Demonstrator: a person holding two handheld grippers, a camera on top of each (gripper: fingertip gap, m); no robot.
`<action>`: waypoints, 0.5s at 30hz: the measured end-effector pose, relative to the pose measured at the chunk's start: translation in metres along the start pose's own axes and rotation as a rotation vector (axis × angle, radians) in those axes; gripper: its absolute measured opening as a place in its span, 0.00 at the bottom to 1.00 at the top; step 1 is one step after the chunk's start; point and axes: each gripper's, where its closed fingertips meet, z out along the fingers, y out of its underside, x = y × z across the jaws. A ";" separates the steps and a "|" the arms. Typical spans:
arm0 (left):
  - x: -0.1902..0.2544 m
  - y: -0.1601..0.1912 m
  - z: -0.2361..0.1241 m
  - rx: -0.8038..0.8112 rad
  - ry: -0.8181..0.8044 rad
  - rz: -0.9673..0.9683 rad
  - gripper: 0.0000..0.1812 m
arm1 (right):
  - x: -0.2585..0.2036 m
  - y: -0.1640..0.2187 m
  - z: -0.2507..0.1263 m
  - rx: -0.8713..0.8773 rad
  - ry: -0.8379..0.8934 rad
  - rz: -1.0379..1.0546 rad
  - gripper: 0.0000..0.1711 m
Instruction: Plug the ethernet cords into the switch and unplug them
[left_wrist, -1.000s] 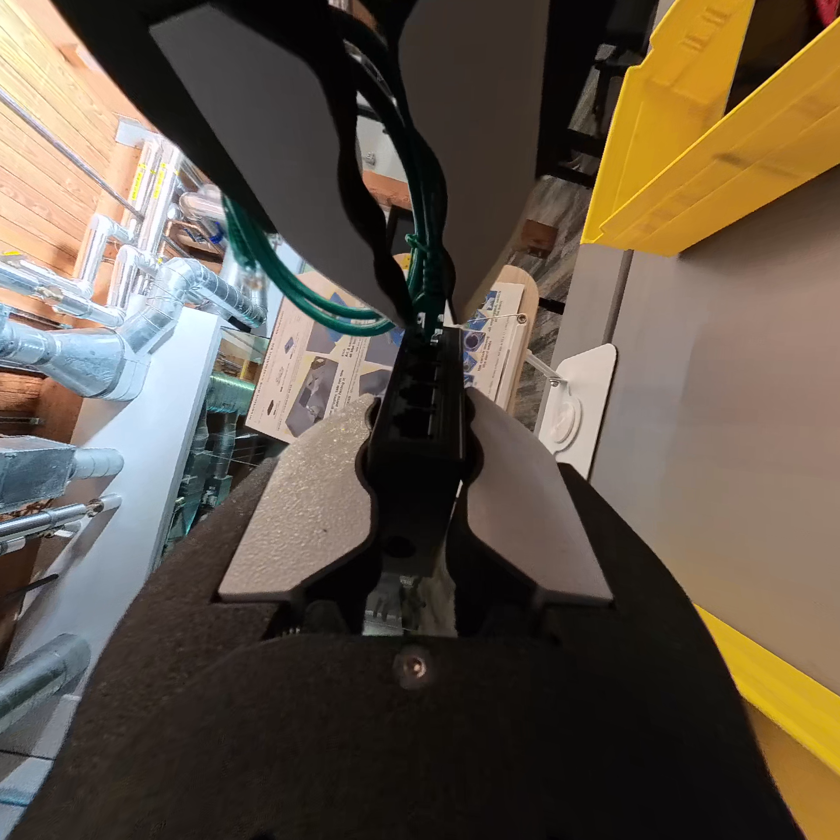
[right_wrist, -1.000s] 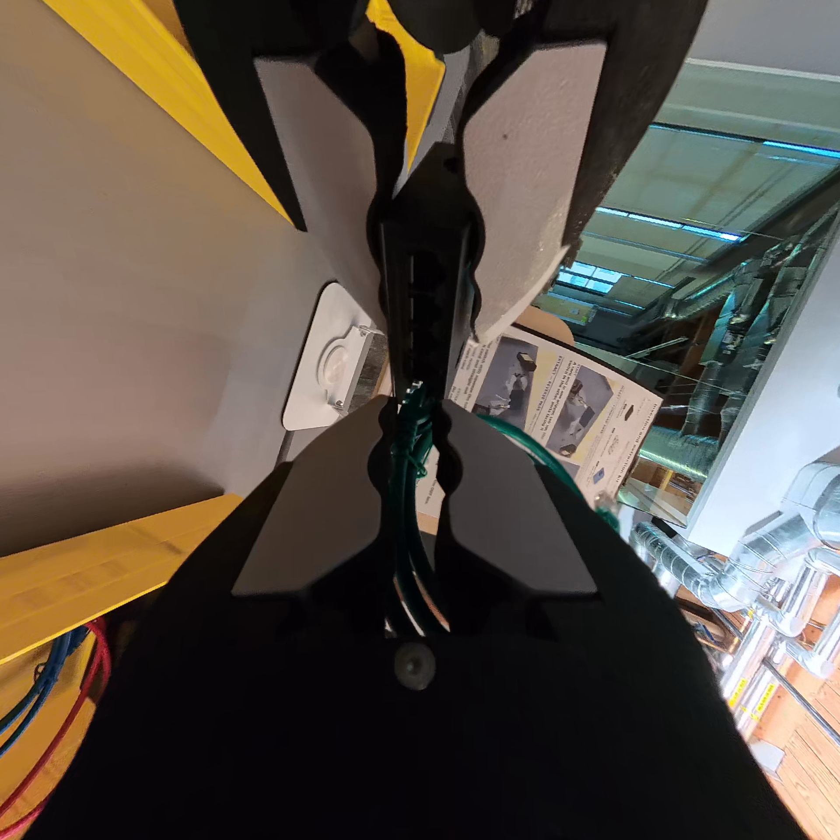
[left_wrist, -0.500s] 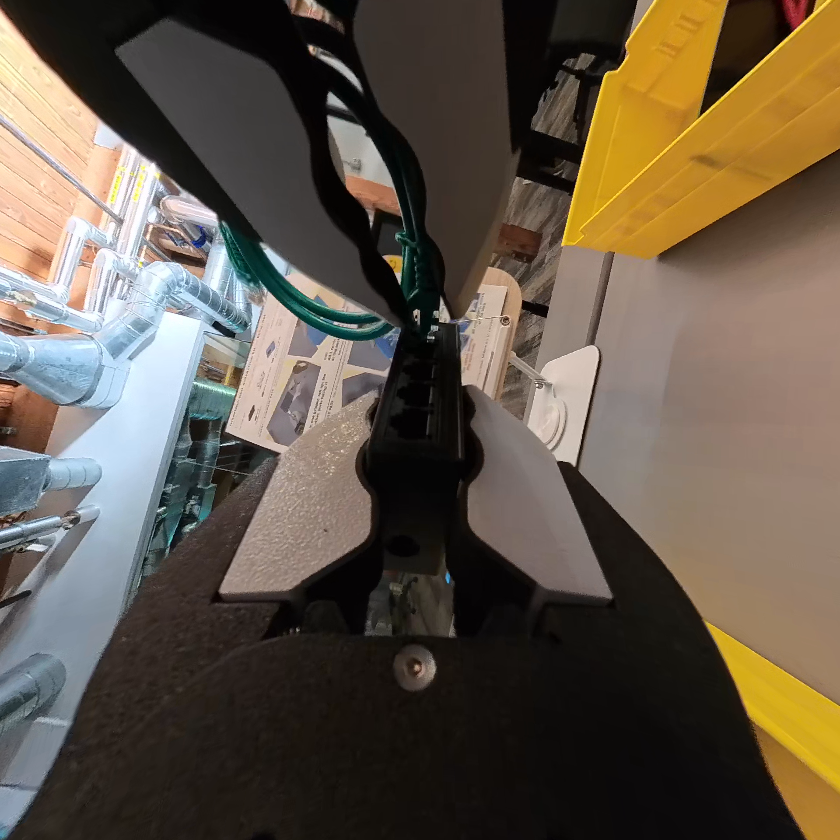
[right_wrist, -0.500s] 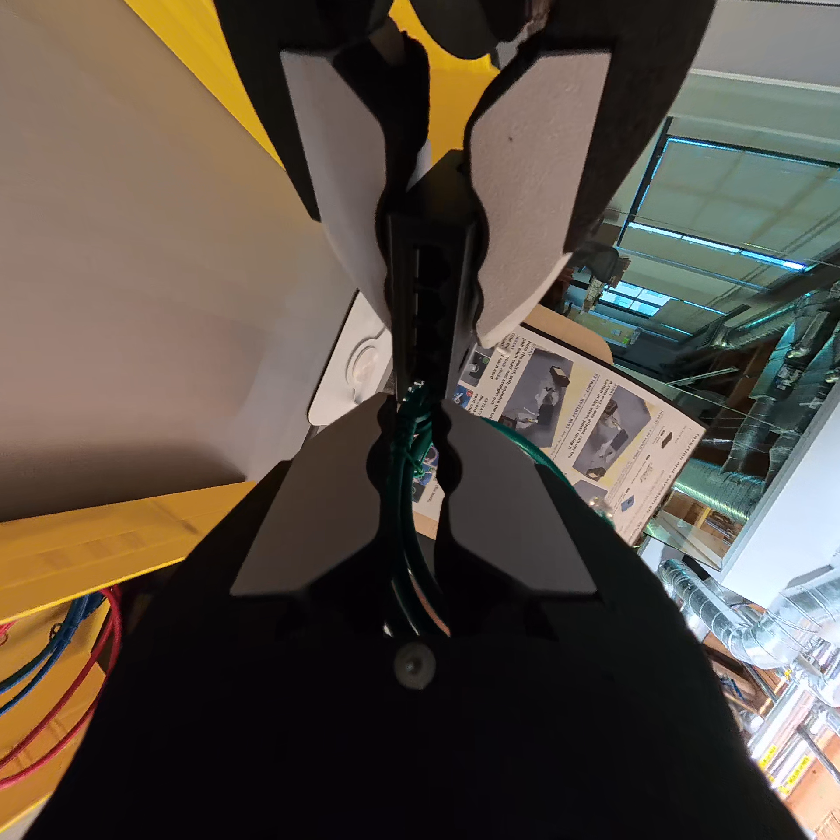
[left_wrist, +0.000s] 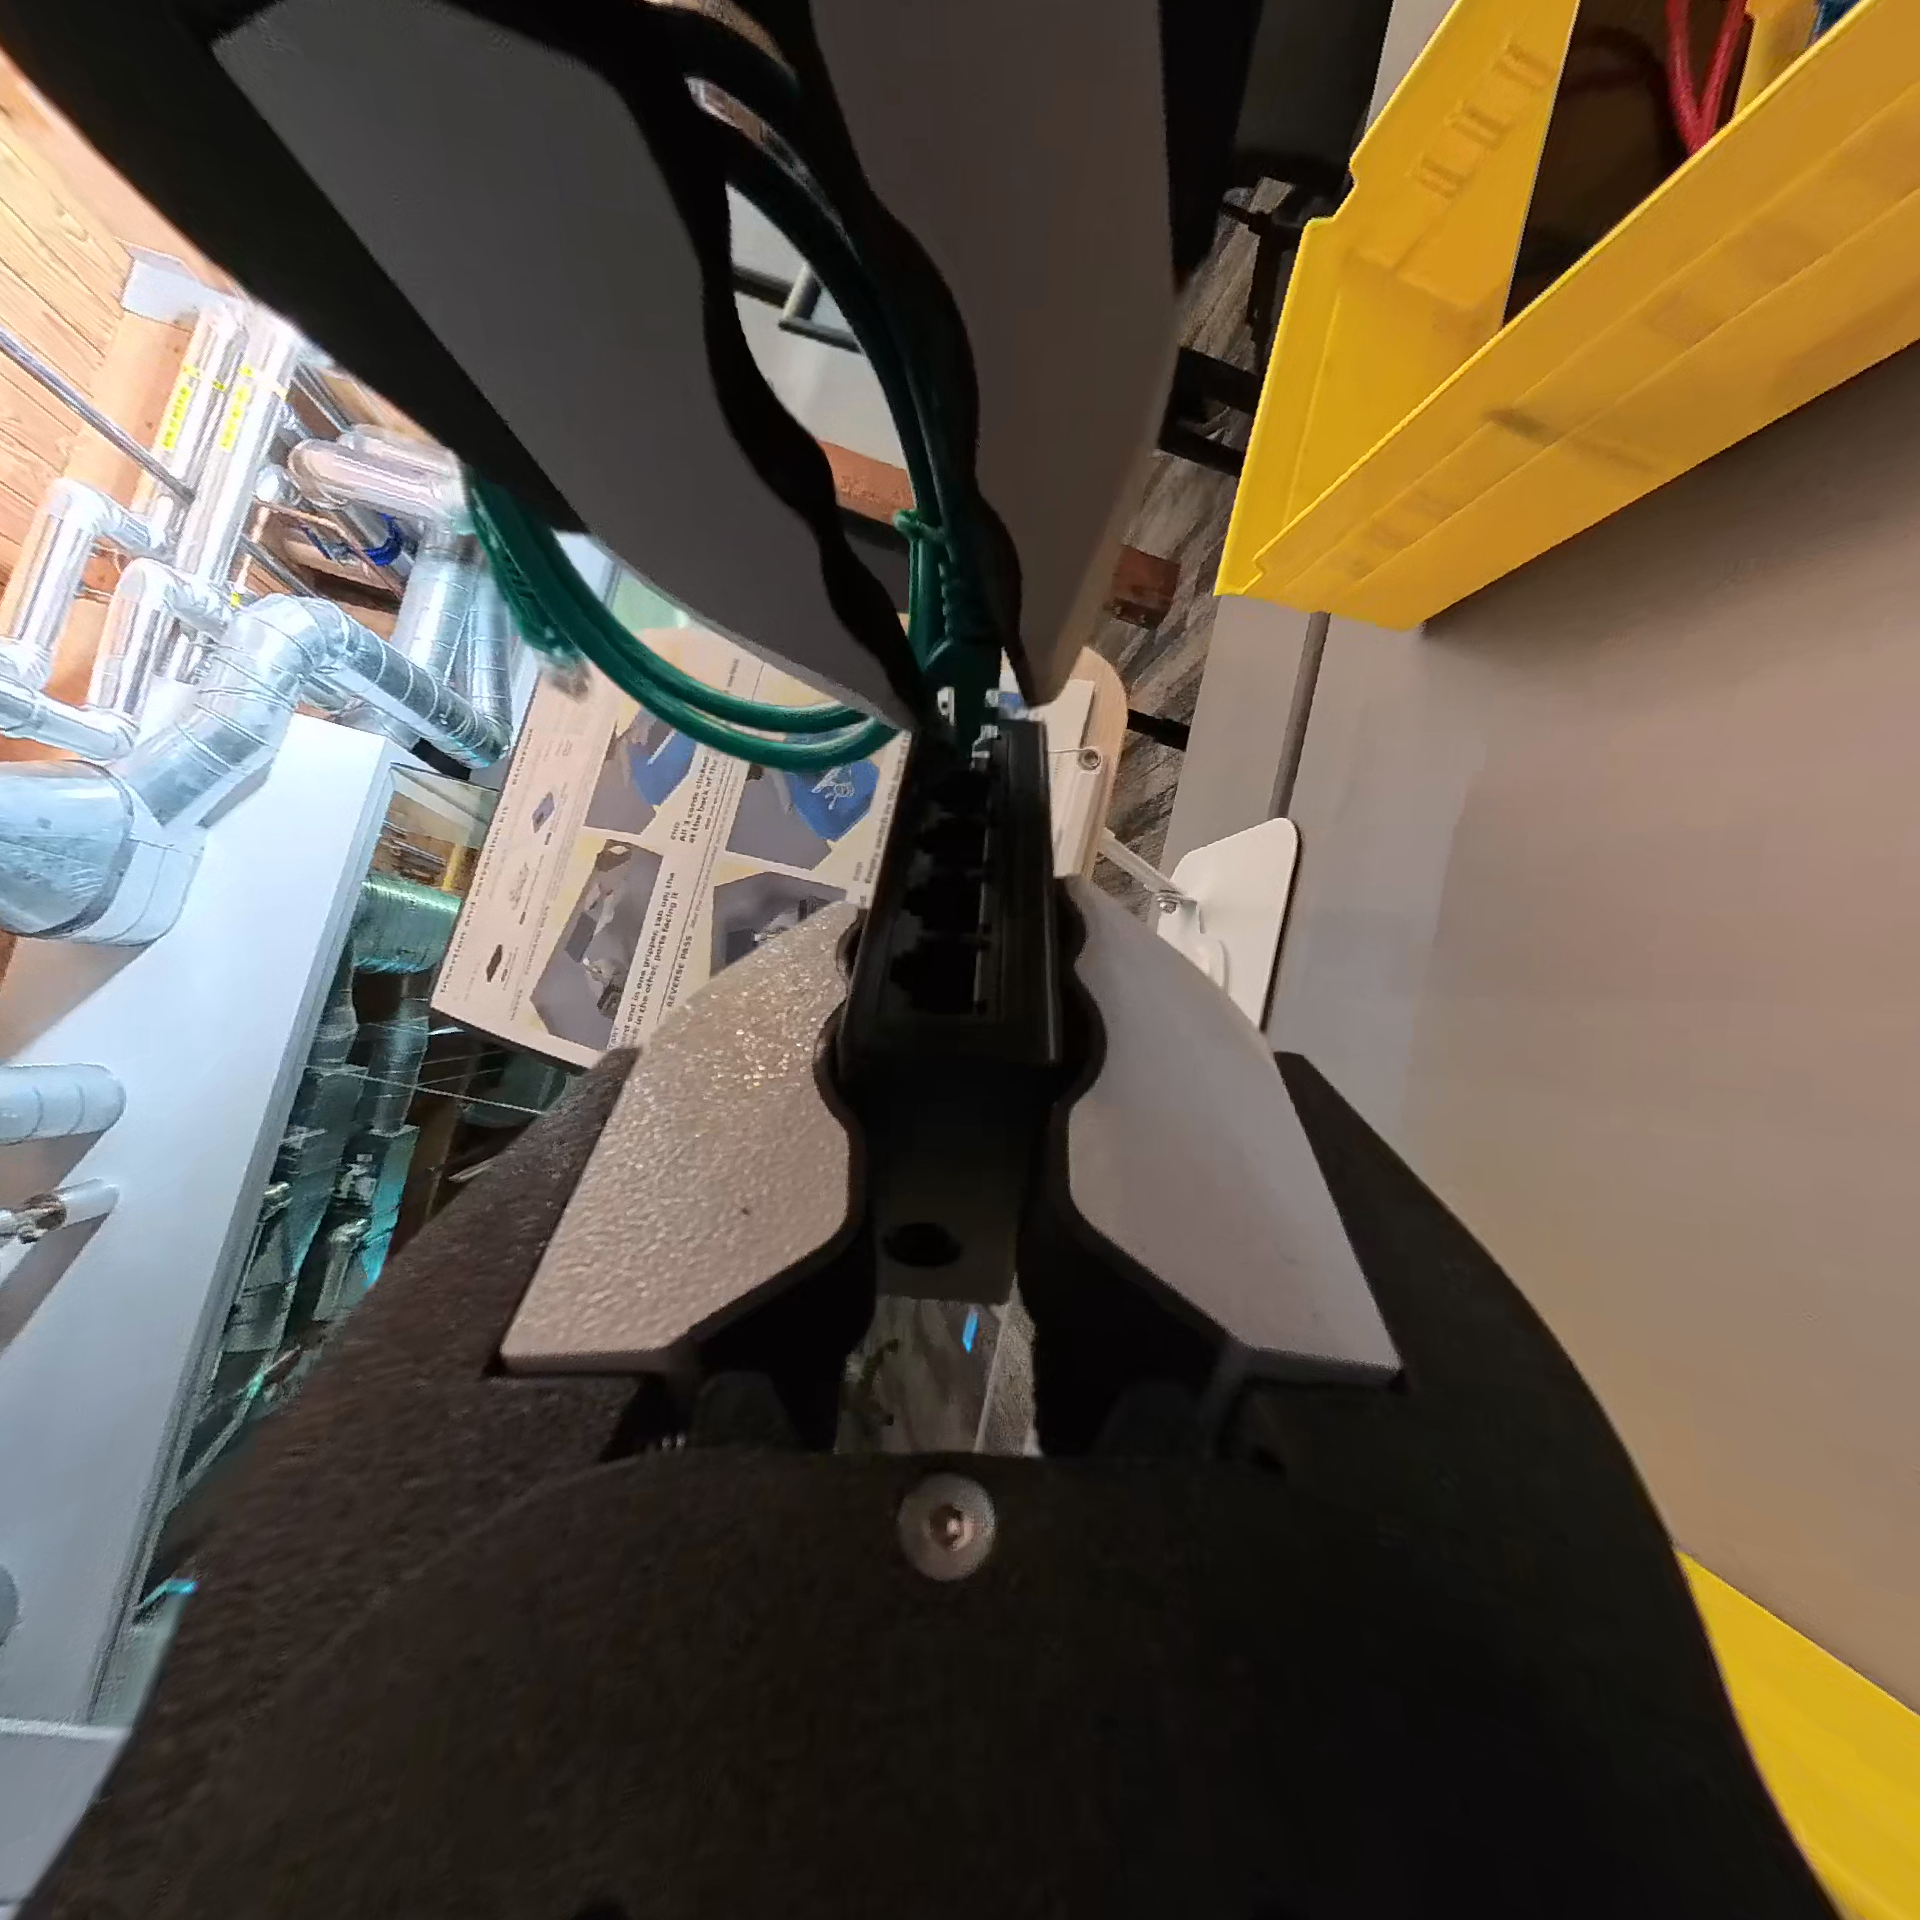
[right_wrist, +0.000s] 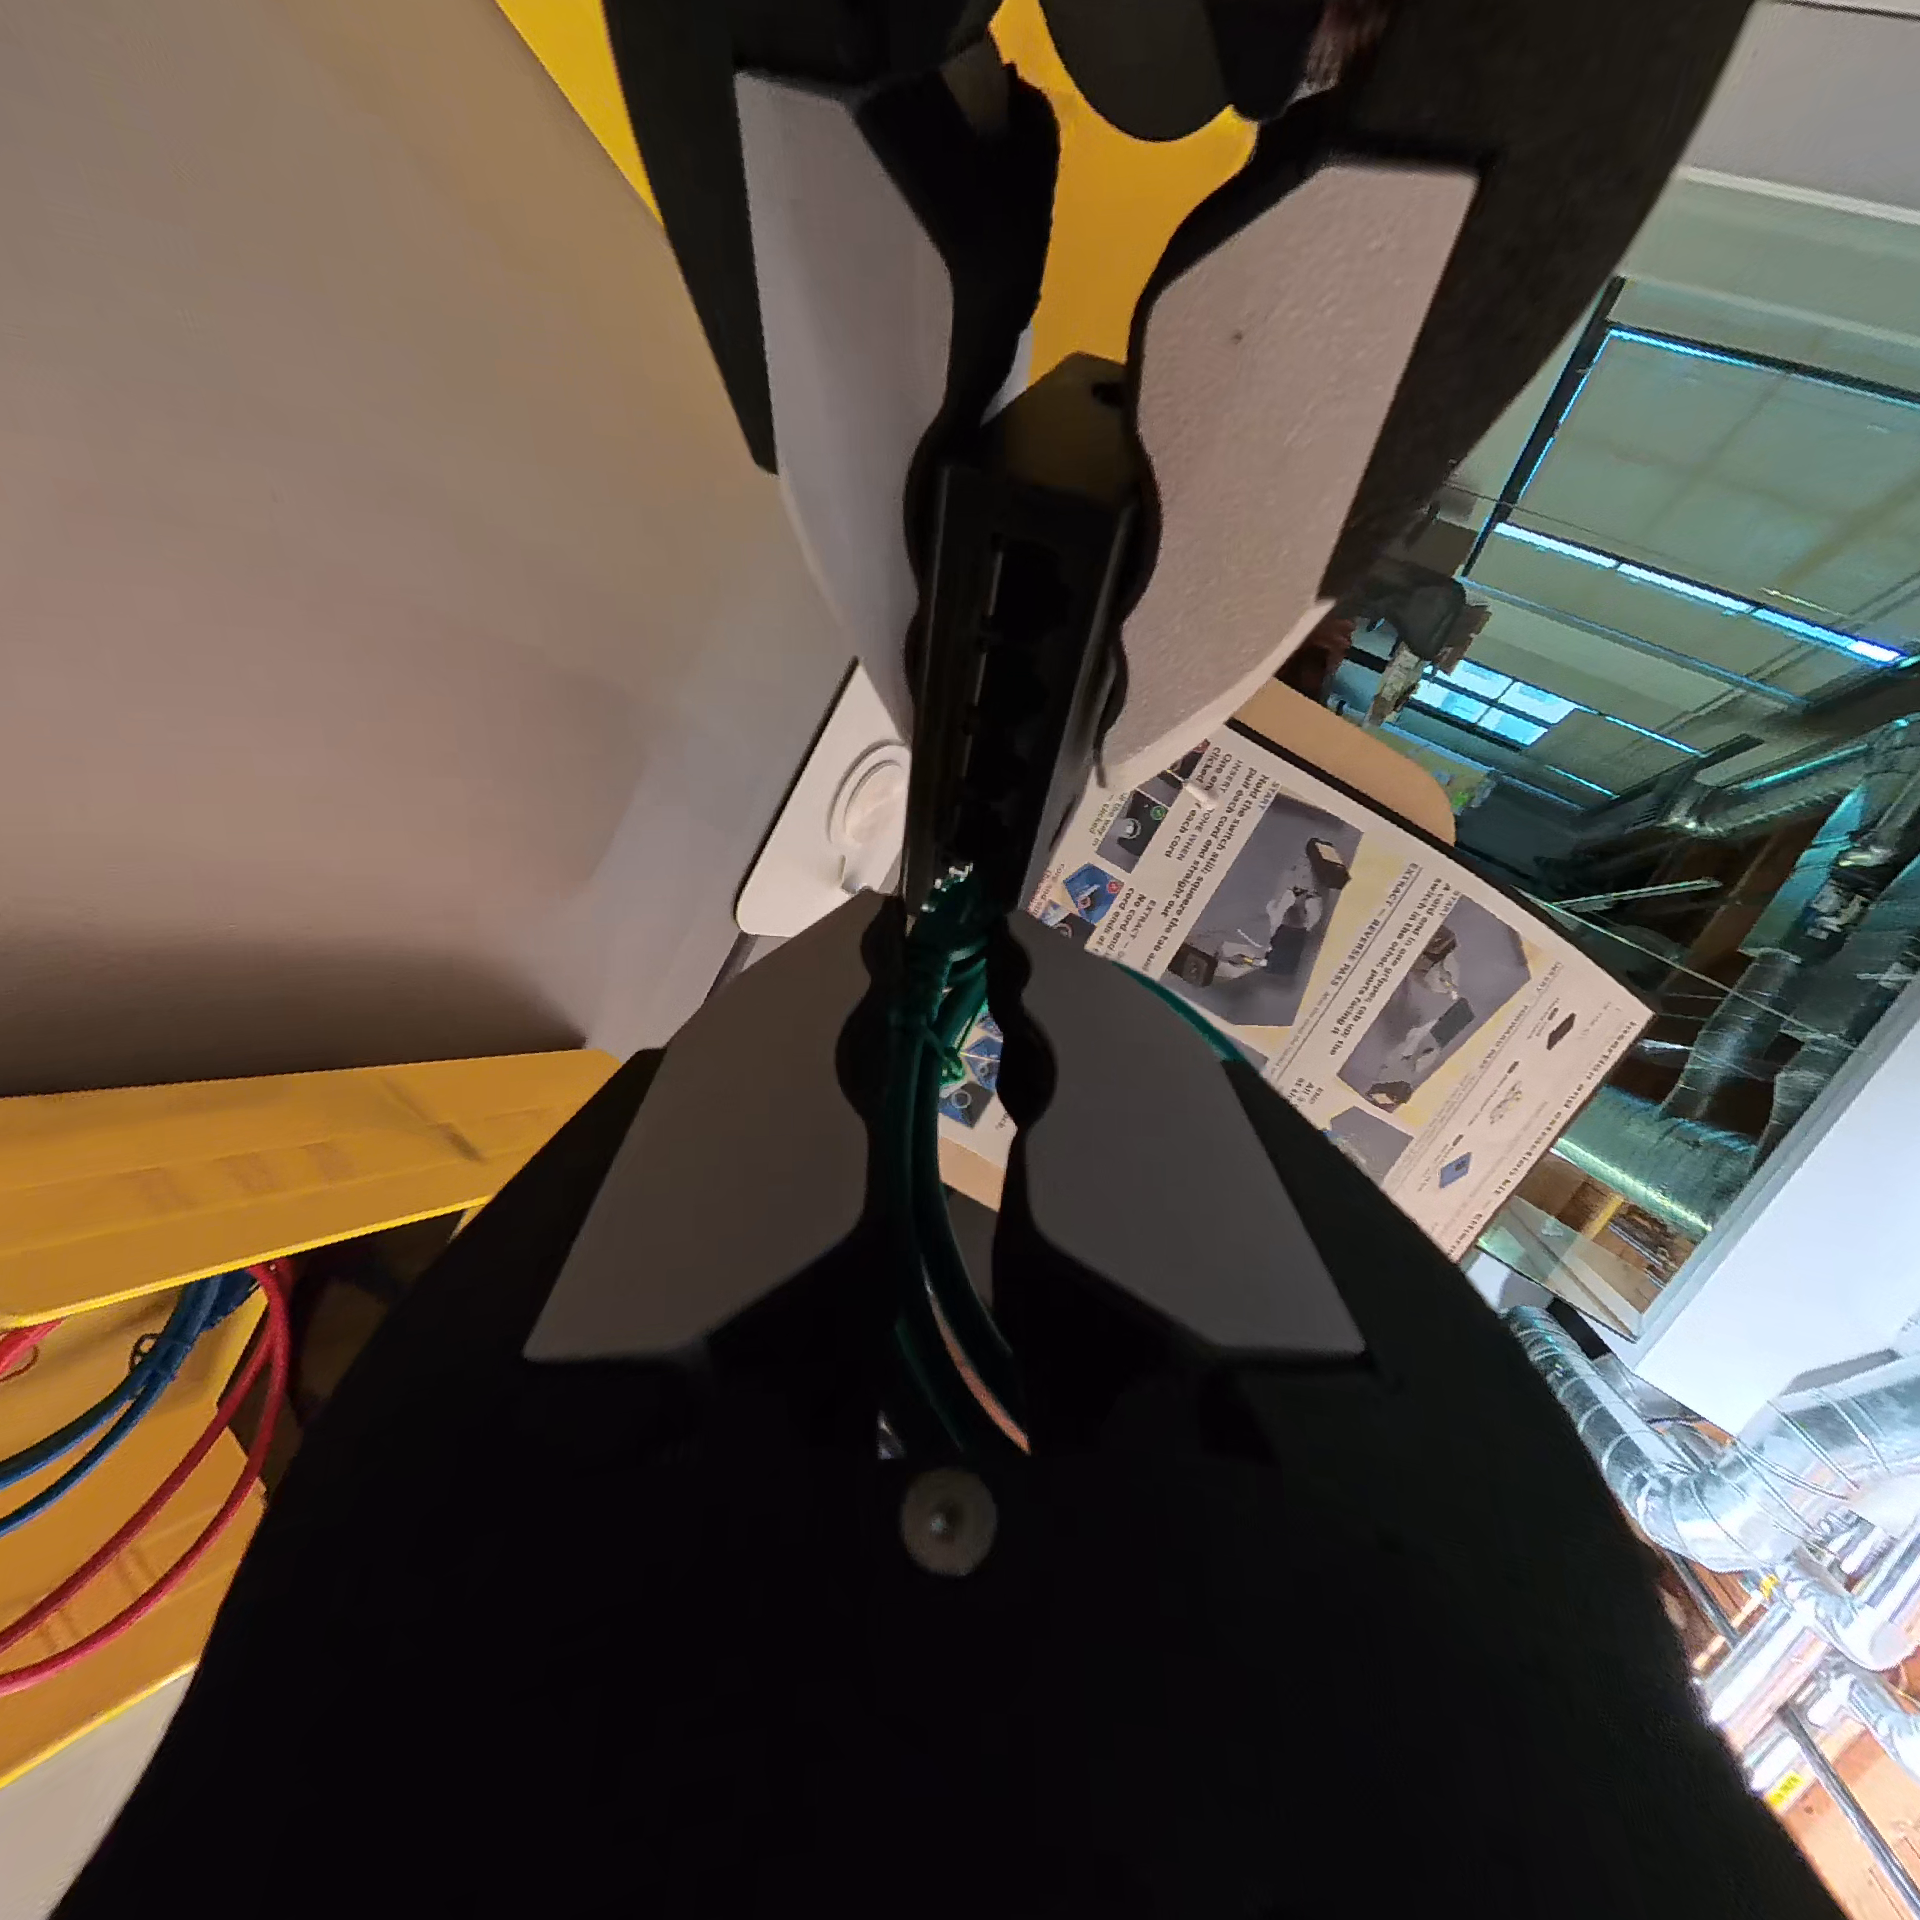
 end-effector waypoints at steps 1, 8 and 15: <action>-0.001 0.000 0.000 0.001 -0.012 0.003 0.17 | 0.000 0.000 -0.001 -0.001 0.005 -0.005 0.10; 0.011 0.001 0.006 -0.018 0.030 0.012 0.17 | -0.012 0.003 0.001 -0.033 -0.034 -0.034 0.10; 0.013 -0.001 0.006 -0.002 0.029 0.020 0.17 | -0.016 0.002 -0.002 -0.009 -0.029 -0.001 0.10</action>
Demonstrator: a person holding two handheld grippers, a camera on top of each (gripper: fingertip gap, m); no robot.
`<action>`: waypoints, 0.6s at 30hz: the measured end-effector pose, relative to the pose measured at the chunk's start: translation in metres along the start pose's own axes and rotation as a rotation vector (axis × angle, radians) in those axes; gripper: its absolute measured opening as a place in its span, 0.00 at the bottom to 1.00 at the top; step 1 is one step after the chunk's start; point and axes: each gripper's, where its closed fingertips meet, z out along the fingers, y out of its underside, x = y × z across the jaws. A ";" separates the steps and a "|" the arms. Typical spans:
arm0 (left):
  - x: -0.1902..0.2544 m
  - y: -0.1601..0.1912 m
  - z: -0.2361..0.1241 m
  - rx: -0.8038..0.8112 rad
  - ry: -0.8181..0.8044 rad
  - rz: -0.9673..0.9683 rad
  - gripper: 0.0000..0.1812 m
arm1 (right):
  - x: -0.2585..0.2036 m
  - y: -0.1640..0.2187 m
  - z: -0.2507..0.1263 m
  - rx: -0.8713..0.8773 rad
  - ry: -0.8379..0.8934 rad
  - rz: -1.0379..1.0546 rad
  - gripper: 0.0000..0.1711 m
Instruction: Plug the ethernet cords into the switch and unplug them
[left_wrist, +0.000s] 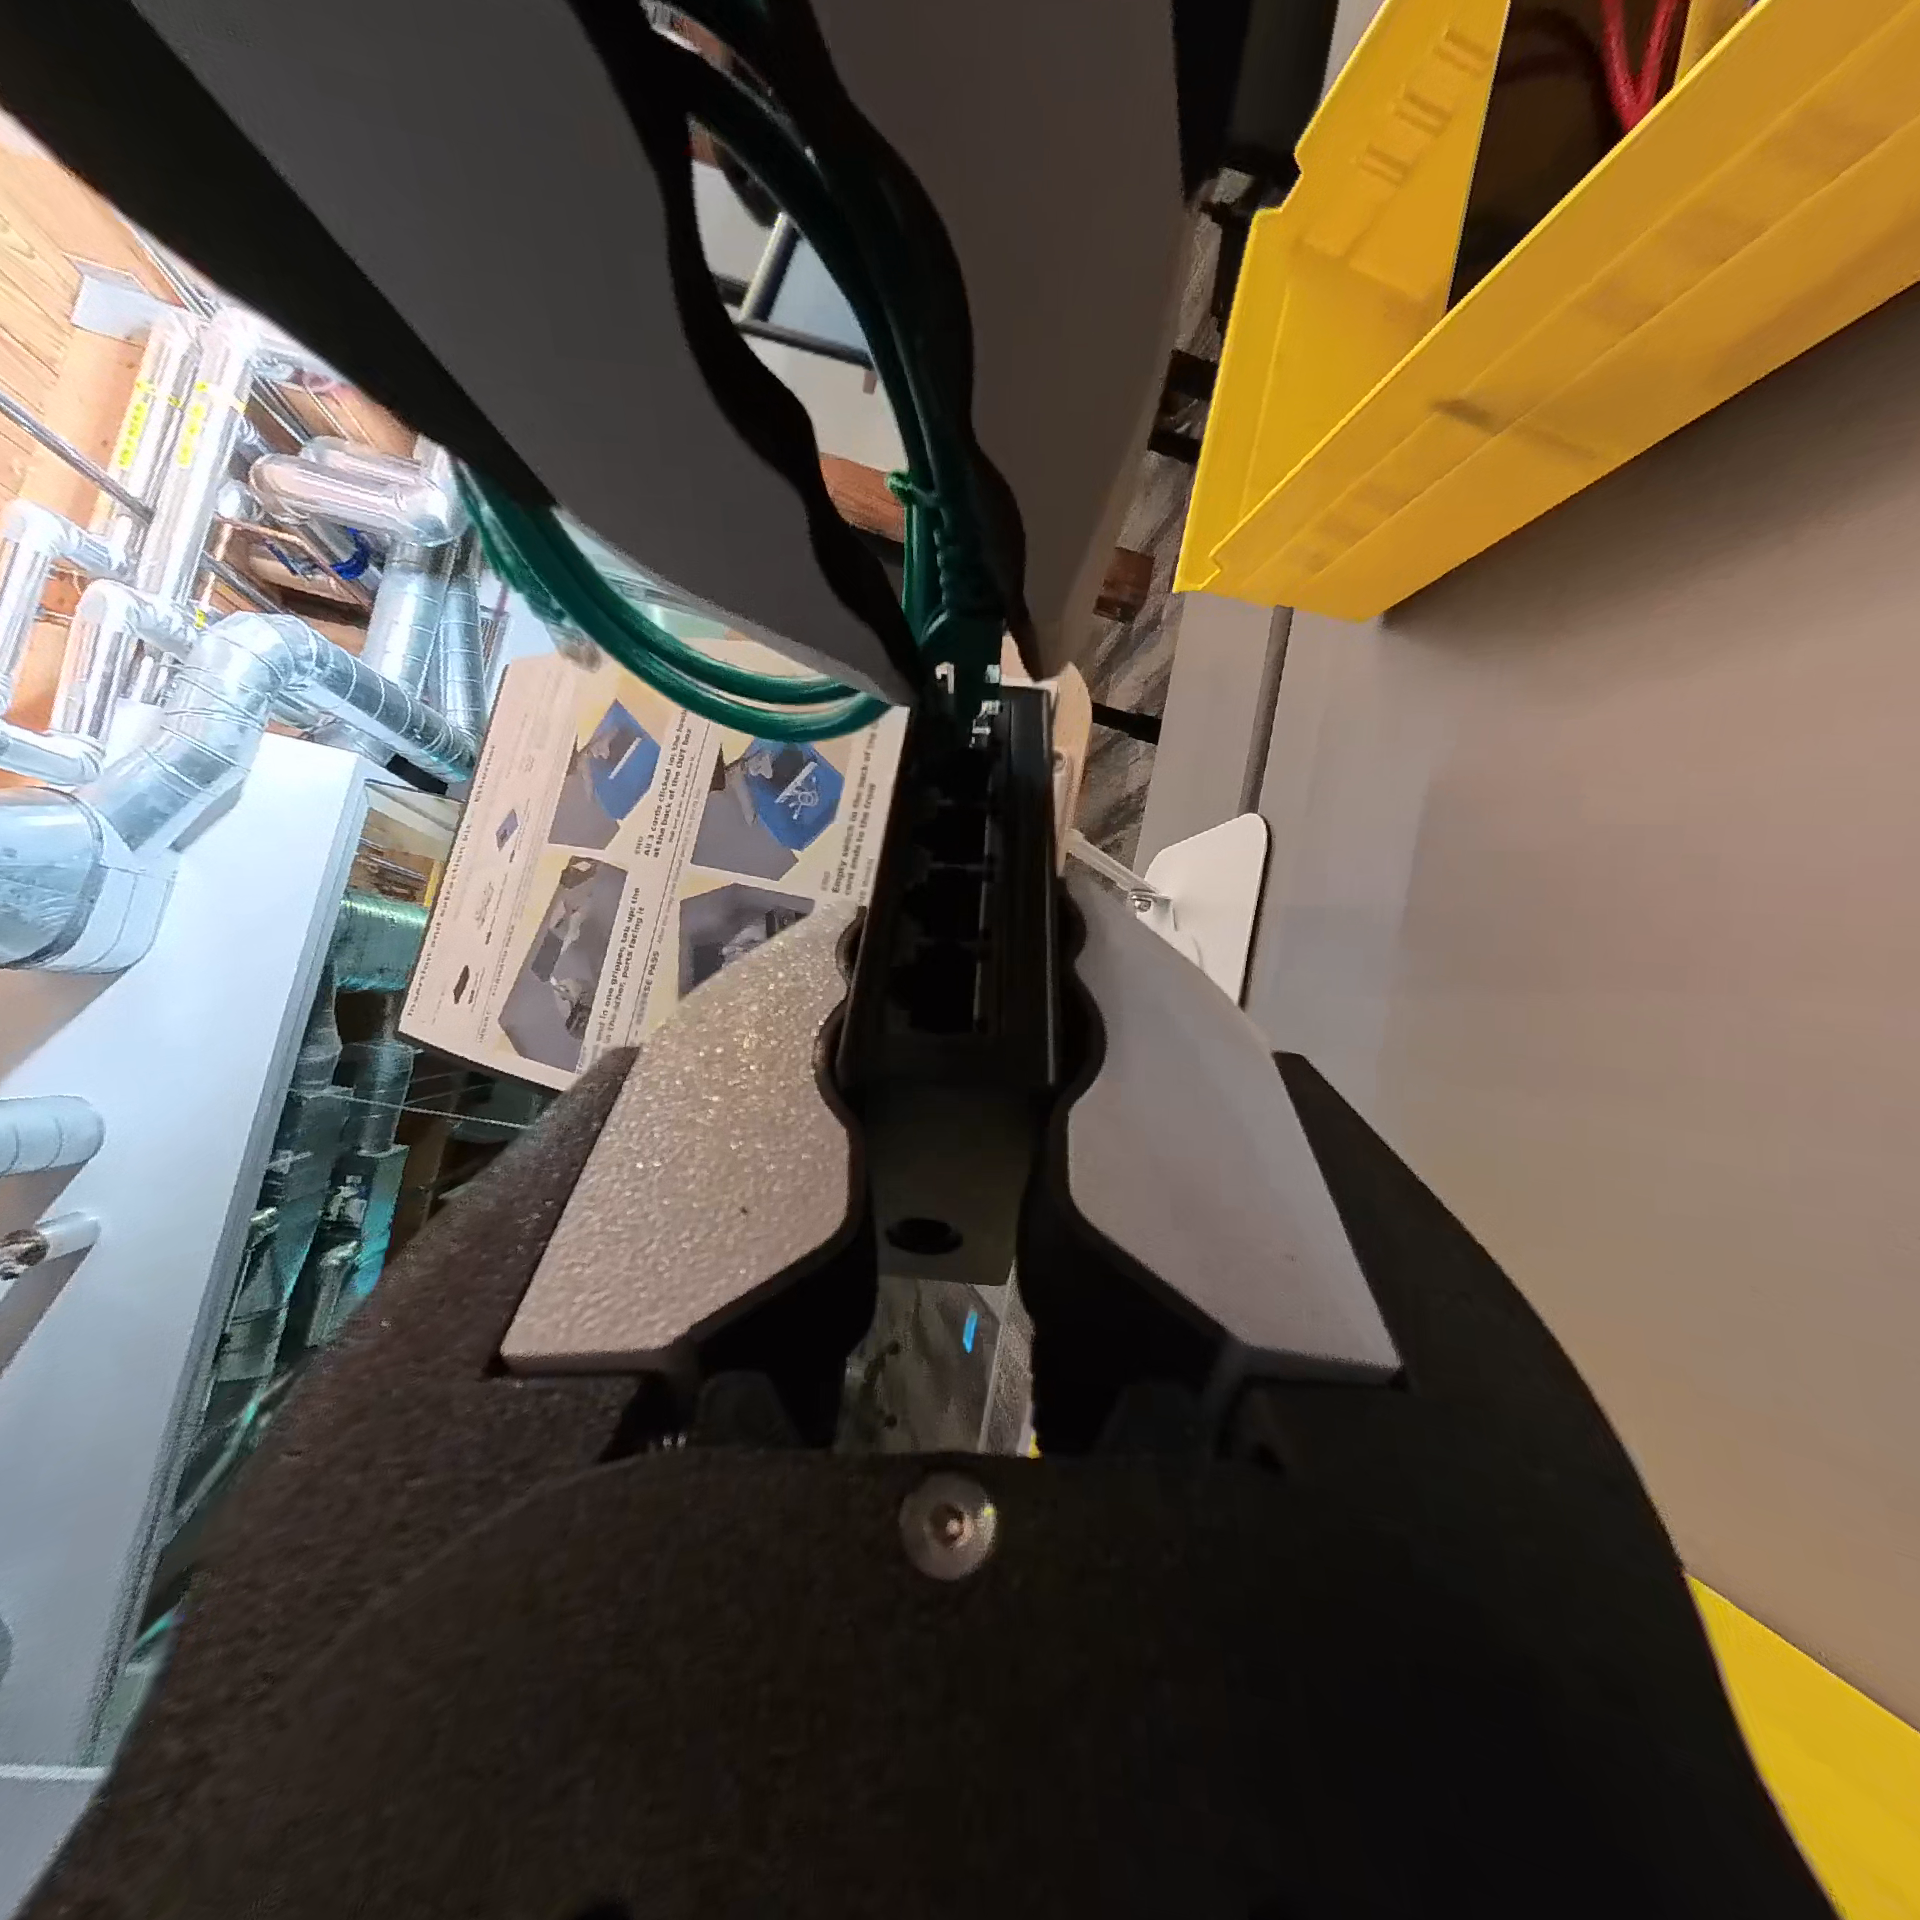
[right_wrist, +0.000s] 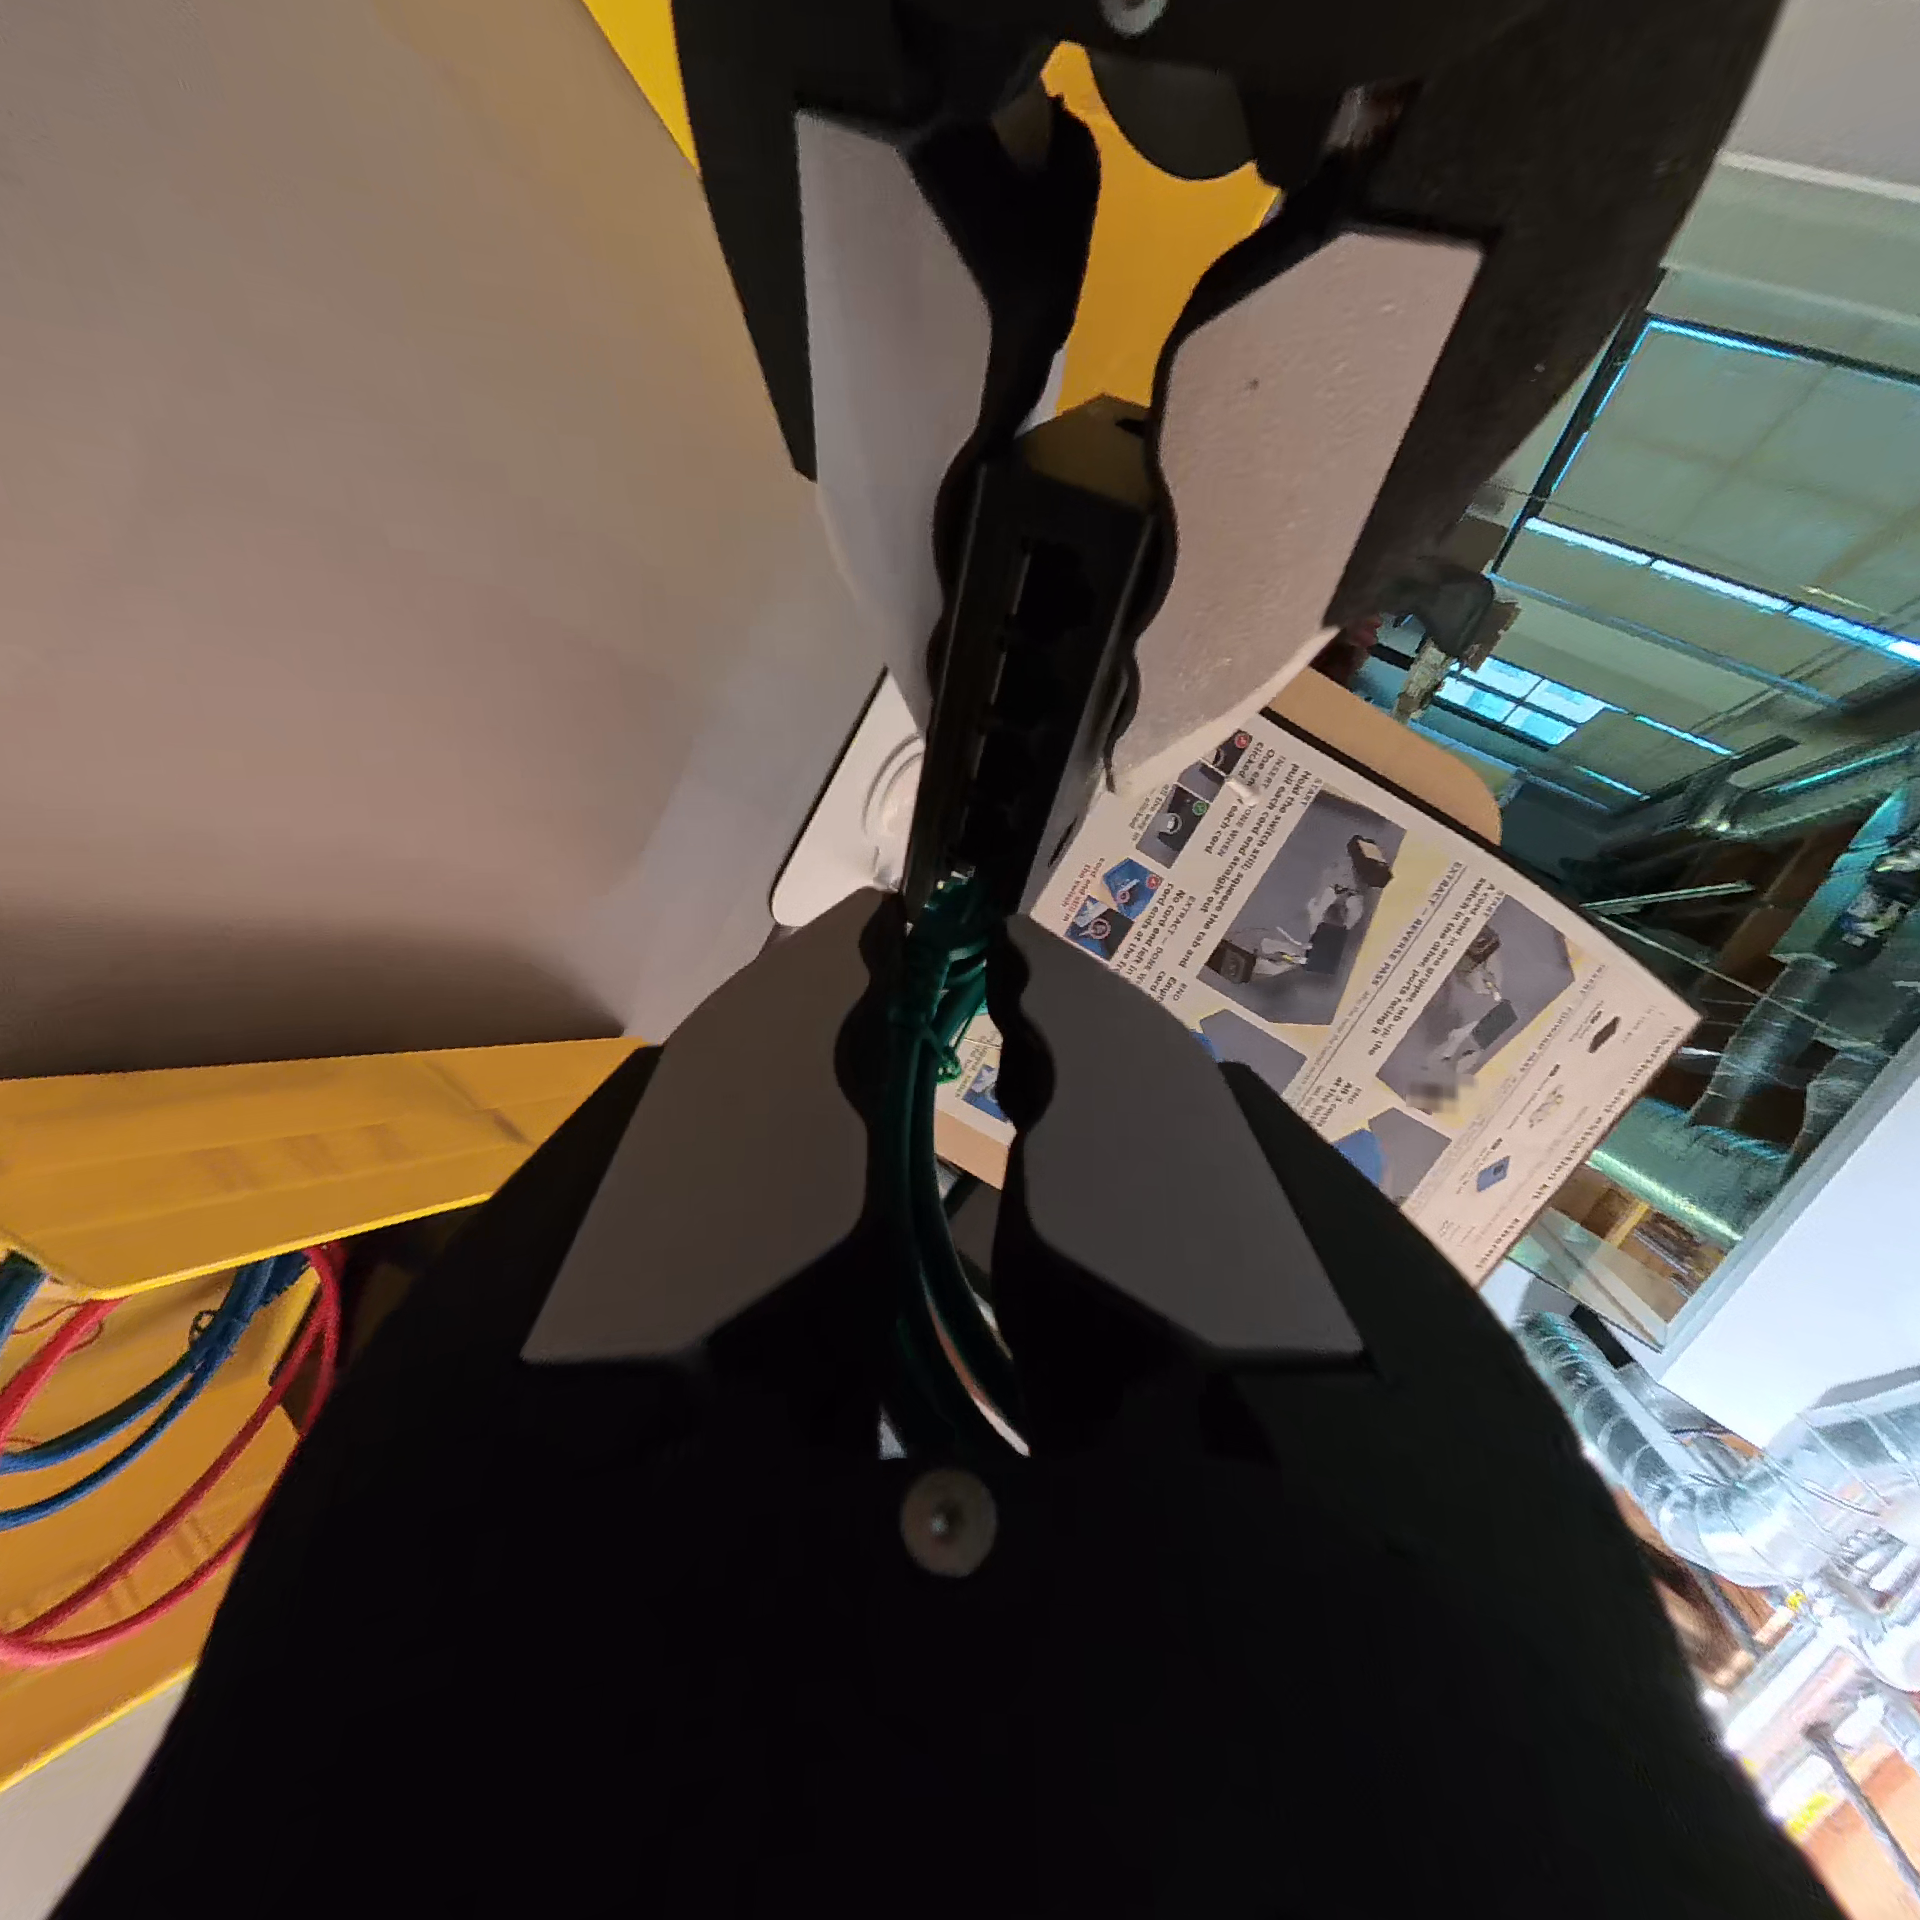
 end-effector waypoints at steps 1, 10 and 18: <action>0.002 -0.001 0.001 0.006 0.017 -0.016 0.17 | -0.001 0.000 0.000 0.004 -0.006 0.013 0.10; -0.016 -0.020 -0.014 0.166 -0.108 -0.032 0.21 | 0.017 -0.006 -0.018 0.138 0.123 0.128 0.09; -0.007 -0.021 -0.009 0.088 -0.093 0.026 0.17 | 0.007 -0.001 -0.013 0.041 0.166 0.047 0.10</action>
